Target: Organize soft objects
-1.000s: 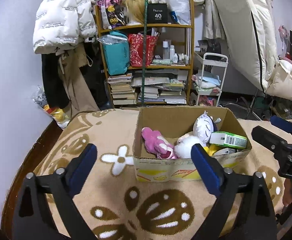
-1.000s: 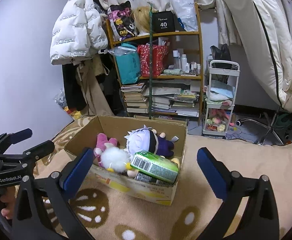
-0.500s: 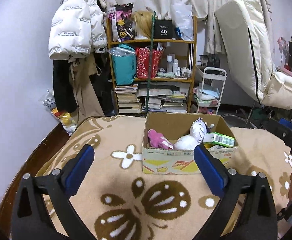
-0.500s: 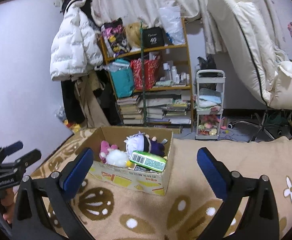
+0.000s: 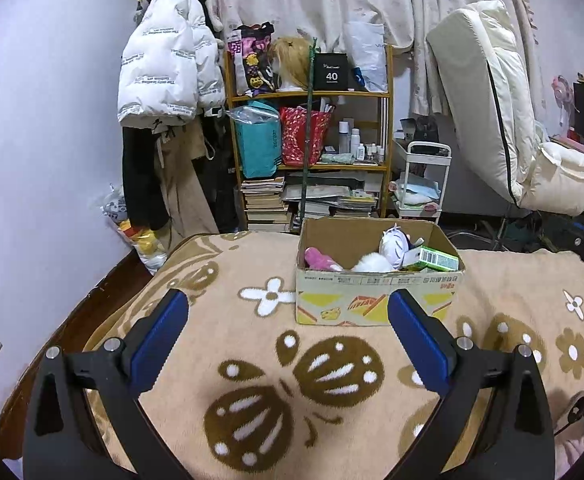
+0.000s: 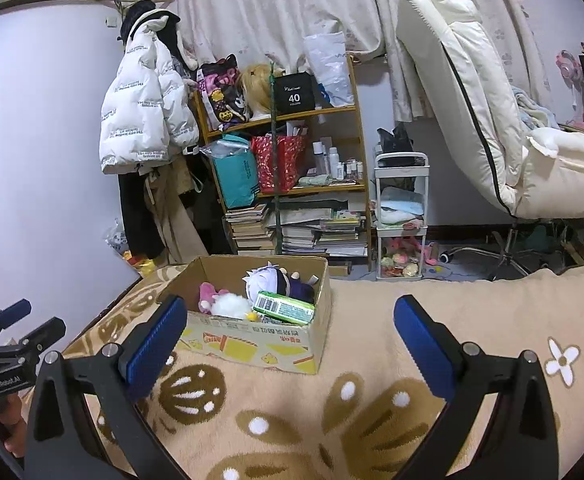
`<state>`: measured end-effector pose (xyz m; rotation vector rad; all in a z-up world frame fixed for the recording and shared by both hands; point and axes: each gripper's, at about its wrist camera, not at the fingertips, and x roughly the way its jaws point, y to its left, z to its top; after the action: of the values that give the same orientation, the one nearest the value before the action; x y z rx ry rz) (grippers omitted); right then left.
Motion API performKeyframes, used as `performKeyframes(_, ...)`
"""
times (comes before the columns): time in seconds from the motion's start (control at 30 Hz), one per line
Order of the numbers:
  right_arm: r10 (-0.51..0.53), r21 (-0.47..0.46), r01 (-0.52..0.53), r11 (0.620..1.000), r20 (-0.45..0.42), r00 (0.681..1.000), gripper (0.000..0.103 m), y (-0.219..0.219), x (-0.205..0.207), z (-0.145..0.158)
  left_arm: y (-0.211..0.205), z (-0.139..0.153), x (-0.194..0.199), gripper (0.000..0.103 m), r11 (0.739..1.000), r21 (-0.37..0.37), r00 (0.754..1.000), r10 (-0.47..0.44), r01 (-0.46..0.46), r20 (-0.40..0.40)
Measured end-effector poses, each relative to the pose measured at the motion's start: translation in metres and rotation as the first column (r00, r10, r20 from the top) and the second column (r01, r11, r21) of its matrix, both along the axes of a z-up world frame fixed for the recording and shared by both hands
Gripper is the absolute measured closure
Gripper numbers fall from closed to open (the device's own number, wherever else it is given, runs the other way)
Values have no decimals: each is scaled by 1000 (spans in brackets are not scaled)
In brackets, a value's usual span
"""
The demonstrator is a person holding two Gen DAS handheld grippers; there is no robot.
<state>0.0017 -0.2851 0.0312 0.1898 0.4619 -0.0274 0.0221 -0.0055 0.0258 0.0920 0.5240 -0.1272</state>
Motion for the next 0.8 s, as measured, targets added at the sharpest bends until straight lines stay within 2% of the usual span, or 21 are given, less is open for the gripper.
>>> performKeyframes(0.23, 1, -2, -1, 1000, 1, 1000, 0, 0, -7, 0, -3, -7, -3, 4, 1000, 29, 1000, 11, -11, 7)
performKeyframes(0.4, -4, -25, 4, 1000, -12, 1000, 0, 0, -10, -5, -7, -14, 6, 4, 999, 45, 1000, -1, 2, -17)
performKeyframes(0.8, 1, -36, -3, 999, -61, 998, 0, 0, 6, -17, -7, -21, 19, 4, 999, 43, 1000, 5, -4, -31)
